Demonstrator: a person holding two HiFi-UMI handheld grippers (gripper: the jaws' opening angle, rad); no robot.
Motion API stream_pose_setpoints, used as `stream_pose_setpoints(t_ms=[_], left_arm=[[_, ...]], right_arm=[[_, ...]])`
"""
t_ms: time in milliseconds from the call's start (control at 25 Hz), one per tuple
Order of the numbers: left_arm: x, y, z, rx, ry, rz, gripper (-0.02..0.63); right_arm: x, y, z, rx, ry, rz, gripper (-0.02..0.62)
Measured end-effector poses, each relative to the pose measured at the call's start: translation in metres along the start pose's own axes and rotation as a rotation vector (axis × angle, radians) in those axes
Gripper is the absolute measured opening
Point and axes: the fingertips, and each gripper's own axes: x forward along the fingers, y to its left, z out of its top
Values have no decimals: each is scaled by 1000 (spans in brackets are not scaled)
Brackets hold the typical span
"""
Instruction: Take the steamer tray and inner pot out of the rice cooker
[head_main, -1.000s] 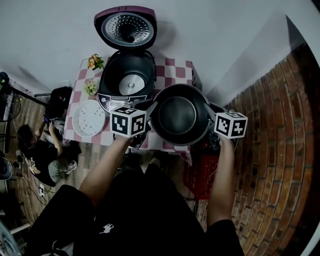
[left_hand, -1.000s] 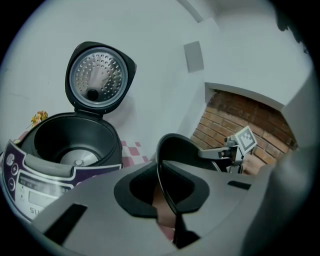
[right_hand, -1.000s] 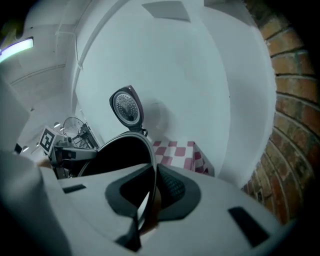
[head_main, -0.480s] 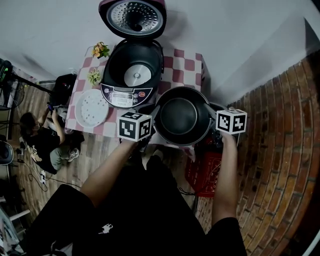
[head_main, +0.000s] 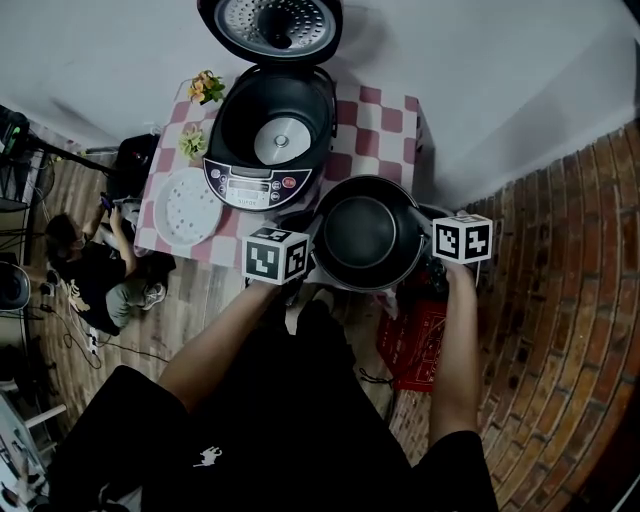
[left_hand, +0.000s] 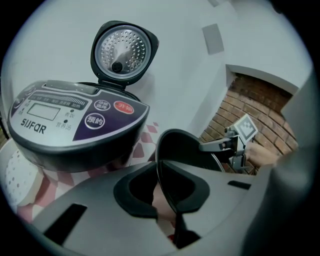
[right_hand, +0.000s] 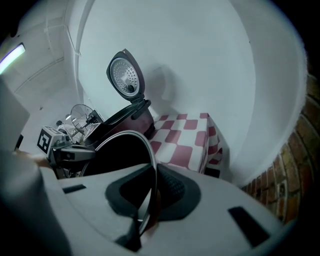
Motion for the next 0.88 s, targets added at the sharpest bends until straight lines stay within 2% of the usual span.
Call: stream_pose_setpoints(t_ms=[320, 880], left_arm=[[8, 5, 1, 10, 4, 14, 41], [12, 18, -6, 8, -6, 98, 55]], right_arm=[[11, -6, 0, -10, 25, -2, 28], [27, -6, 4, -72, 63, 33, 31]])
